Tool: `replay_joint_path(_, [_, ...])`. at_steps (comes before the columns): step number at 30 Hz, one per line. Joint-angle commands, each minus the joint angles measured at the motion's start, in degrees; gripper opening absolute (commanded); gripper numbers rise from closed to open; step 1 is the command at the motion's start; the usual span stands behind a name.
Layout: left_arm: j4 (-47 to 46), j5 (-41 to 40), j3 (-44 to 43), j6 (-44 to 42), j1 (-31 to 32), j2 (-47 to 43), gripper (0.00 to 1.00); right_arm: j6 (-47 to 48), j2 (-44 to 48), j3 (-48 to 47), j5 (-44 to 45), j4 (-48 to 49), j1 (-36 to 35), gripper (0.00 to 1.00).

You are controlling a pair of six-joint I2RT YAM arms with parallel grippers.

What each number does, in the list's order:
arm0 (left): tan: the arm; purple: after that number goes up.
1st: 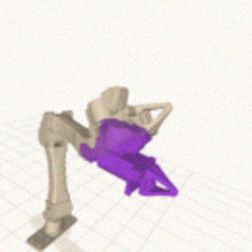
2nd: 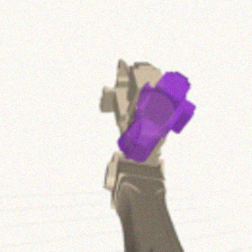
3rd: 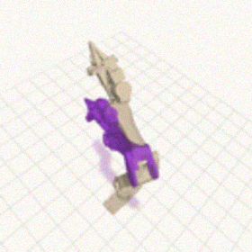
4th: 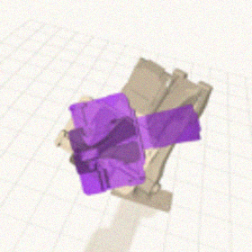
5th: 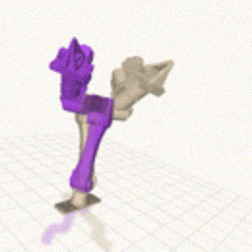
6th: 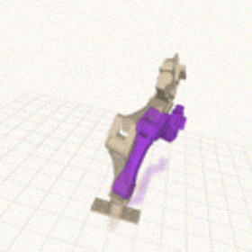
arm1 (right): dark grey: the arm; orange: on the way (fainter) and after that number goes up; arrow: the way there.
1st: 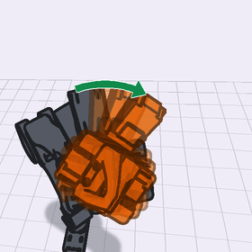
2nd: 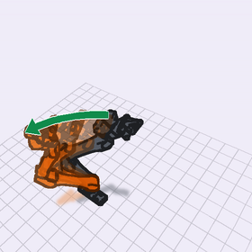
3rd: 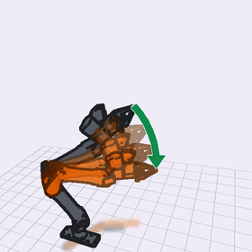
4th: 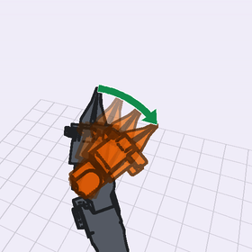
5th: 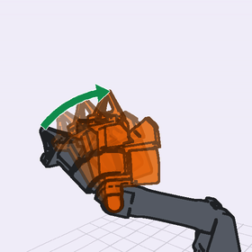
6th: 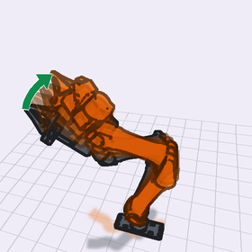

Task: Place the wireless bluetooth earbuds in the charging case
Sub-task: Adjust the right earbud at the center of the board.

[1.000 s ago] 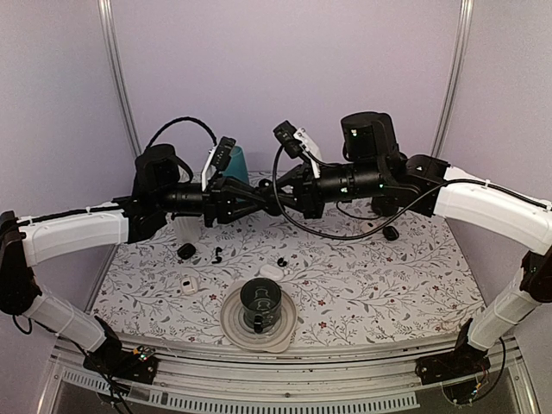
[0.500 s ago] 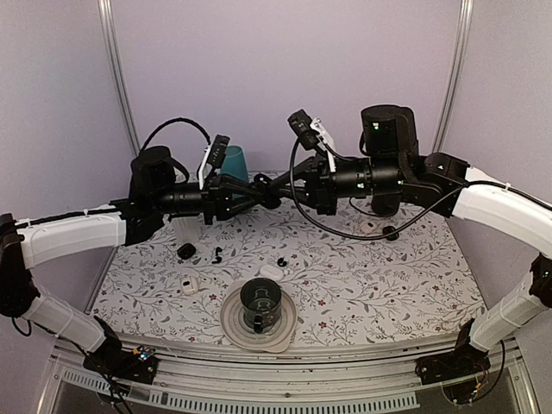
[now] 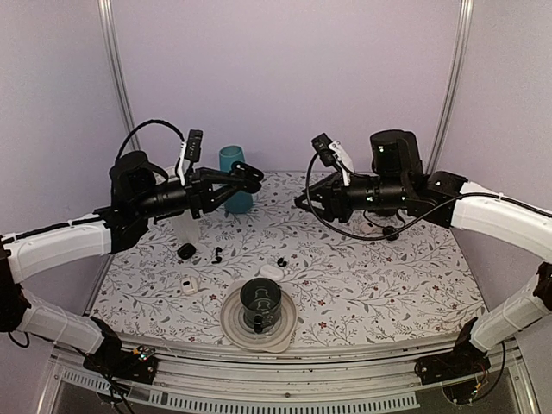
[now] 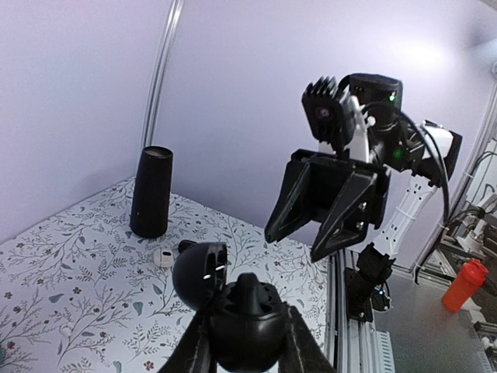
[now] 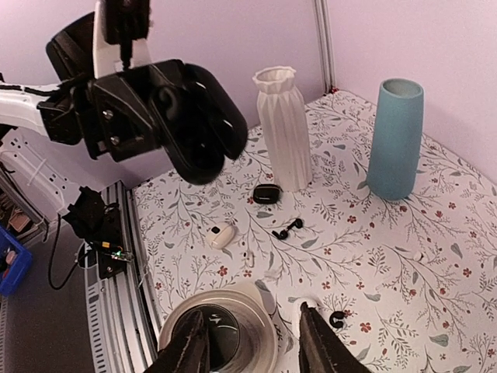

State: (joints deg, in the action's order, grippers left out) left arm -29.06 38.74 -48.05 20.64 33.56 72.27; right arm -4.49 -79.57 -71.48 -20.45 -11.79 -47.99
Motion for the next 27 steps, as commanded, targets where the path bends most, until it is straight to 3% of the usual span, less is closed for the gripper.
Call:
replay_joint_path(1, [-2.67, -2.83, 0.77, 1.04, -1.20, -1.92, 0.00, -2.97, -3.85, 1.52, 3.71, 2.76, 1.16, 0.42])
replay_joint_path(7, [-2.21, -4.42, 1.16, 1.32, -1.75, -2.85, 0.00, -5.00, -12.49, -0.07, 10.12, 2.10, 1.65, 0.43])
replay_joint_path(20, [-0.28, -6.64, 0.59, 2.48, -2.71, -3.89, 0.00, -4.97, -32.50, -7.57, 13.20, 0.23, 1.67, 0.43])
replay_joint_path(27, [-0.26, -7.10, 0.85, 3.41, -2.71, -4.15, 0.00, -4.15, -38.88, -11.08, 13.44, -1.84, 1.45, 0.44])
